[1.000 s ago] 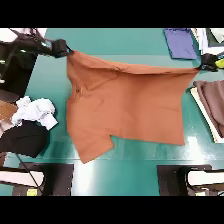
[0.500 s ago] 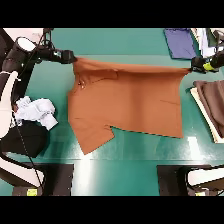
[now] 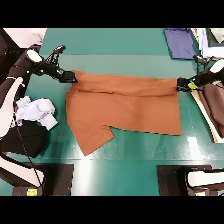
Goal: Fold the shirts.
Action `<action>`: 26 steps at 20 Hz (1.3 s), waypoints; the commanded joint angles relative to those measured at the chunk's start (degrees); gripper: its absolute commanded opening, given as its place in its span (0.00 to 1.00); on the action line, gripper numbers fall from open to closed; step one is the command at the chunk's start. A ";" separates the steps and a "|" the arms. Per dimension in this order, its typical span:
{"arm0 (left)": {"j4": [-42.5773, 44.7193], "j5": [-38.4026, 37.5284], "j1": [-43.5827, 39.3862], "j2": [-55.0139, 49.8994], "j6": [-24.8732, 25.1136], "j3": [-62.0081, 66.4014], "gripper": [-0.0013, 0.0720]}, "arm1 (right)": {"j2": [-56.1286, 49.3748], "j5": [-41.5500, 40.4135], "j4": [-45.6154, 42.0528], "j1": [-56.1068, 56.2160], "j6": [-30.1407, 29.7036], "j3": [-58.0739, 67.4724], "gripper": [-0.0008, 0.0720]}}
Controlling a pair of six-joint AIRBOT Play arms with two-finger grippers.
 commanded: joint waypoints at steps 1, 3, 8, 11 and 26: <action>2.82 -3.61 0.20 -0.02 -5.79 -0.59 0.85 | 0.31 2.49 1.79 0.83 0.15 -1.03 0.56; 3.28 -8.09 1.57 0.57 -7.39 -0.07 0.84 | 1.07 7.72 1.73 -0.07 0.04 0.94 0.54; 3.69 -14.23 5.97 12.63 -7.48 -11.87 0.84 | 12.24 12.76 6.36 -3.69 -3.82 -6.84 0.43; 2.97 -11.78 5.95 24.79 -7.56 -30.67 0.84 | 18.71 13.42 12.07 -6.01 -7.10 -13.99 0.43; -8.72 4.79 -3.65 42.16 -11.28 -63.95 0.85 | 23.54 12.11 13.79 -8.28 -8.66 -20.13 0.43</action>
